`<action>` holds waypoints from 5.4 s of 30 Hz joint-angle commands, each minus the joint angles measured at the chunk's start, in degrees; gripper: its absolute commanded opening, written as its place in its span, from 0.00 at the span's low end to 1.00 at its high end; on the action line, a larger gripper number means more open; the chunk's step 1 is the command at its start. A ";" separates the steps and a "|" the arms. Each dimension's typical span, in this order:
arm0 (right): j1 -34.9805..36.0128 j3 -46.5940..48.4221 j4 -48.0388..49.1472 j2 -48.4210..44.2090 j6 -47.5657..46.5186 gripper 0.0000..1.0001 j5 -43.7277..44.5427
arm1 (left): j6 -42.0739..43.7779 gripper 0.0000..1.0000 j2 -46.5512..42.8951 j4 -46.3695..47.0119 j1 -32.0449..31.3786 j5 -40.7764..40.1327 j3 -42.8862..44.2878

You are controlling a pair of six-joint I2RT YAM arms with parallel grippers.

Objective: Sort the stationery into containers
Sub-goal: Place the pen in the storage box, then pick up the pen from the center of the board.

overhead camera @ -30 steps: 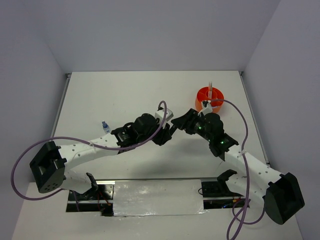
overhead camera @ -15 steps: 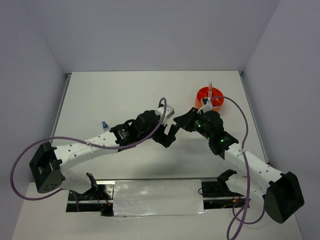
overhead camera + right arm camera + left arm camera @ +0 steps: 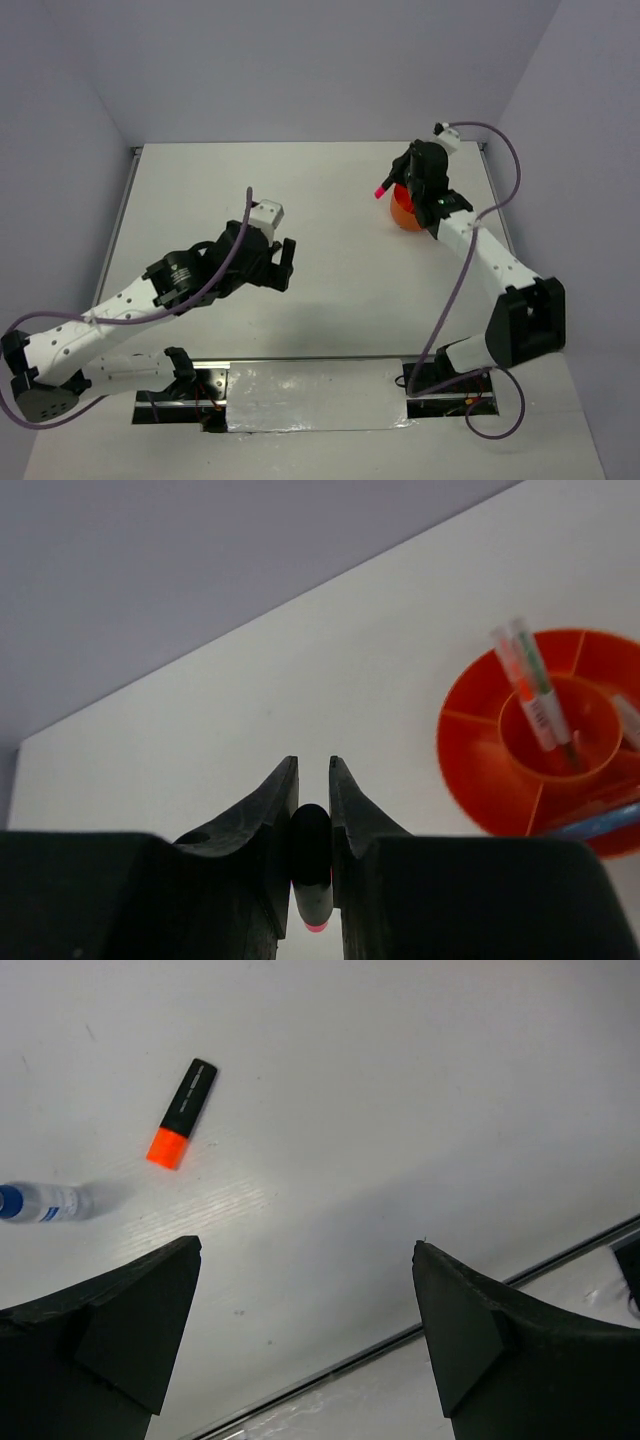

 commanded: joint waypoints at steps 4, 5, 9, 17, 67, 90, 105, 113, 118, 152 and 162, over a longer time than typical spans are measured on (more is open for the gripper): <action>-0.54 21.05 -7.47 16.15 -7.65 0.00 19.00 | 6.50 0.99 -8.20 -3.90 -0.31 2.58 -9.71; -0.62 23.28 -8.01 20.00 -8.87 0.00 20.14 | 6.85 0.99 -9.34 -3.11 -0.22 2.93 -10.87; -0.54 31.72 -11.08 28.46 -10.99 0.00 26.03 | 8.52 0.99 -13.83 1.90 -0.22 8.55 -13.60; -0.36 37.54 -9.42 34.27 -18.46 0.00 33.86 | 9.23 0.99 -10.33 2.79 -0.39 11.90 -14.49; -0.11 32.97 -6.17 28.05 -22.68 0.69 26.93 | 6.42 0.99 -9.88 0.59 1.70 4.26 -13.26; 11.06 -8.07 -12.14 -28.29 -13.19 1.00 -17.79 | 10.97 0.99 28.34 12.71 23.69 10.50 -3.24; 11.33 -11.69 -16.89 -36.38 -12.67 1.00 -22.99 | 15.30 0.99 42.24 17.38 29.23 18.66 -0.25; 11.68 -9.40 -16.98 -35.24 -11.53 1.00 -23.88 | 11.60 0.87 42.95 15.09 29.31 21.92 -2.00; 11.94 -9.75 -16.72 -35.33 -11.17 1.00 -24.14 | 9.85 0.58 42.68 15.53 29.14 22.10 -4.64; 13.52 -23.81 7.45 -29.01 12.03 0.95 -21.94 | 6.50 0.00 3.66 42.33 2.42 18.58 -19.50; 22.66 -24.07 8.59 -22.41 11.94 0.82 -19.31 | 6.94 0.00 4.01 43.56 2.15 21.21 -16.95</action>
